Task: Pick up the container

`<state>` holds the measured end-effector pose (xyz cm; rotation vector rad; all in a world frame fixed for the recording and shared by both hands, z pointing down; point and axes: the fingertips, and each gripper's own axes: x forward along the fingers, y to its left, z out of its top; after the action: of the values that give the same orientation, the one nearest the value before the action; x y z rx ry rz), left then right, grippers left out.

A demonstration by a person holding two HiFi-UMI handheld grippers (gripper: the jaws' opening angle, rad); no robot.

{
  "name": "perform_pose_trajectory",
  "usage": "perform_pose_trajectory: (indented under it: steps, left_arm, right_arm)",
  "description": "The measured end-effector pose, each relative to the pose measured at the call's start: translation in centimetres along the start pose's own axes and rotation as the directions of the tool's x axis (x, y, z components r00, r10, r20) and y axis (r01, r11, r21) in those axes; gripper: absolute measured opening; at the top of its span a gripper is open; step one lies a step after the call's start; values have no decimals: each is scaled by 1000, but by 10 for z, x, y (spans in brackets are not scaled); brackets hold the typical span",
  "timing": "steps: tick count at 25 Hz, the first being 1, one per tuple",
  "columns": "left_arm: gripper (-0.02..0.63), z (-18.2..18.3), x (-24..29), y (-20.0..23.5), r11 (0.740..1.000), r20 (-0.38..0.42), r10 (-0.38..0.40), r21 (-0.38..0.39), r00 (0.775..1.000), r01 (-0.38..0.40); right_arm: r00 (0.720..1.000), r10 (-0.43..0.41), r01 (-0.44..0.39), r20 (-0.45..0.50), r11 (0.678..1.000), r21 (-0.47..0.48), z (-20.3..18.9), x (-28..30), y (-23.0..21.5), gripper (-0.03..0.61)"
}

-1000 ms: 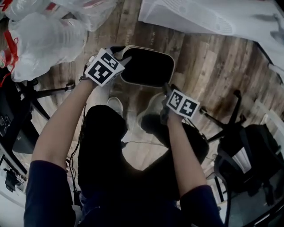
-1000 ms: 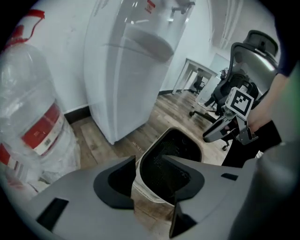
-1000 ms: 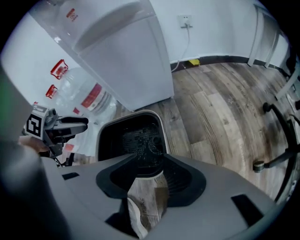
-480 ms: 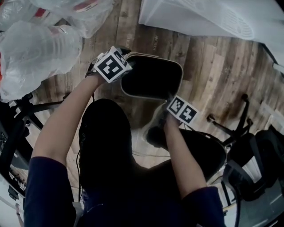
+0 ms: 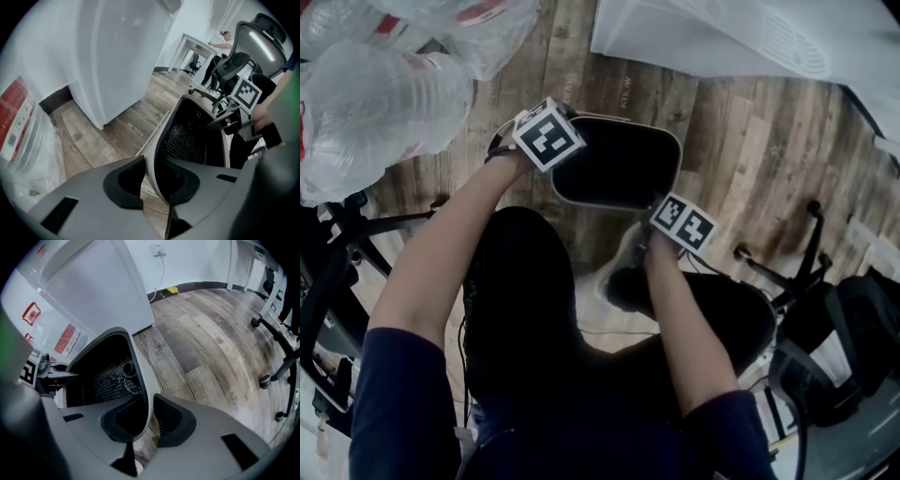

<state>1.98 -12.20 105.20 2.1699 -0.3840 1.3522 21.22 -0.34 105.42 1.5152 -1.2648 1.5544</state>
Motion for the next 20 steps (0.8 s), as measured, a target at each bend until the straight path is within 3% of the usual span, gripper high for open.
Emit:
perform_pose_trajectory:
  steps: [2, 7, 11, 20]
  left_arm:
    - [98, -5, -9, -8, 1000, -35, -2, -14, 999, 1]
    - [97, 8, -74, -27, 998, 8, 31, -62, 1000, -30]
    - [97, 32, -148, -47, 996, 61, 57, -73, 996, -53]
    - [95, 62, -334, -115, 987, 71, 84, -143, 994, -73]
  right_arm:
    - [1000, -4, 4, -7, 1000, -1, 1, -8, -1, 73]
    - [1000, 18, -18, 4, 999, -49, 11, -73, 19, 73]
    - [999, 33, -31, 20, 996, -88, 24, -148, 43, 74]
    - [997, 68, -63, 39, 989, -132, 25, -342, 96, 80]
